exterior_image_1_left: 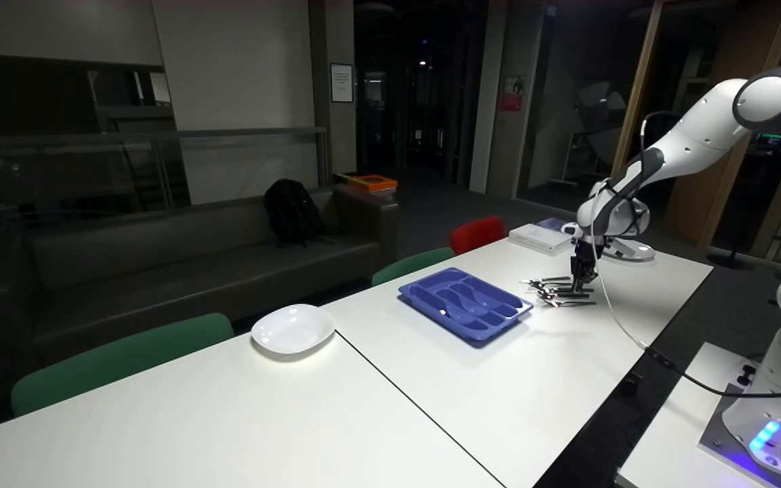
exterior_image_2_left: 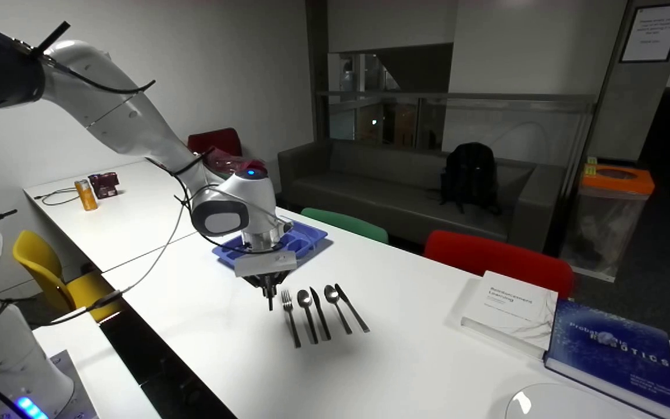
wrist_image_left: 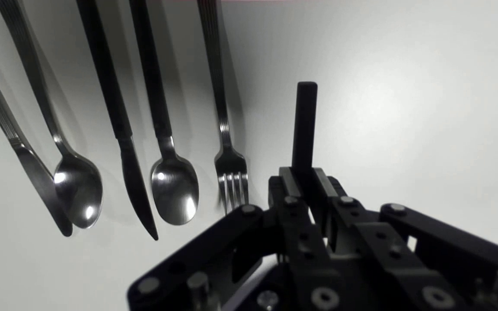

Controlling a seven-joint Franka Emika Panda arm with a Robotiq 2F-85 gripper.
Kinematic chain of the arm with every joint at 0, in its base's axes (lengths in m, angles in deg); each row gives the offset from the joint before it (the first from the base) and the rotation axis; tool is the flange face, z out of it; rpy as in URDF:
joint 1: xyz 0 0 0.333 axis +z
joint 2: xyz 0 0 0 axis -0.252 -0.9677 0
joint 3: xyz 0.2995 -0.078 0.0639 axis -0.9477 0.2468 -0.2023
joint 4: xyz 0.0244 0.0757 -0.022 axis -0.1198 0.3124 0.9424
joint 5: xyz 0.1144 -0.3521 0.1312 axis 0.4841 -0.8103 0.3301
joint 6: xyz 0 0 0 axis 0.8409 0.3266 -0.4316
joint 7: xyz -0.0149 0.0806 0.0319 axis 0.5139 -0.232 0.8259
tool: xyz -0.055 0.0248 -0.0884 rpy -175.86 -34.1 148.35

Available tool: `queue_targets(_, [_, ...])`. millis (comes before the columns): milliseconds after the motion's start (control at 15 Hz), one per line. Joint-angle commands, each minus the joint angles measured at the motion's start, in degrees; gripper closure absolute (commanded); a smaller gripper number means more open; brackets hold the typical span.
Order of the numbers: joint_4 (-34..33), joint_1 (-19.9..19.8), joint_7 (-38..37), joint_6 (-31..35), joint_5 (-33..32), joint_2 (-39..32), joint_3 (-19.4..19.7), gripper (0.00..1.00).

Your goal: Pick up the silver cutlery from the counter and place it on the blue tray

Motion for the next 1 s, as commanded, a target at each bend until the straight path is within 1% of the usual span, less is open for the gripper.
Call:
queue_targets(0, [3.0,4.0,-10.8,0.9,-1.1,4.6,1.2,0.97])
queue_targets(200, [3.2,6.6,-21.4,2.9,-0.5,4.9,0.6,0.97])
queue_targets(400, [2.9,8.9,-30.5,5.2,-1.7,4.3,0.3,0.97])
queue_targets(467, [3.0,9.6,-33.5,6.9,-2.5,3.9,0.4,0.97])
queue_targets(667, [3.0,11.9,-43.0,8.7,-7.6,3.2,1.0,0.97])
queue_targets(800, [2.8,12.9,-48.5,7.9,-11.9,3.0,1.3,0.97])
queue_targets(867, [2.7,13.0,-50.0,7.2,-13.6,3.2,1.0,0.97])
queue_targets(933, [2.9,12.7,-50.0,6.4,-14.2,3.7,0.2,0.97])
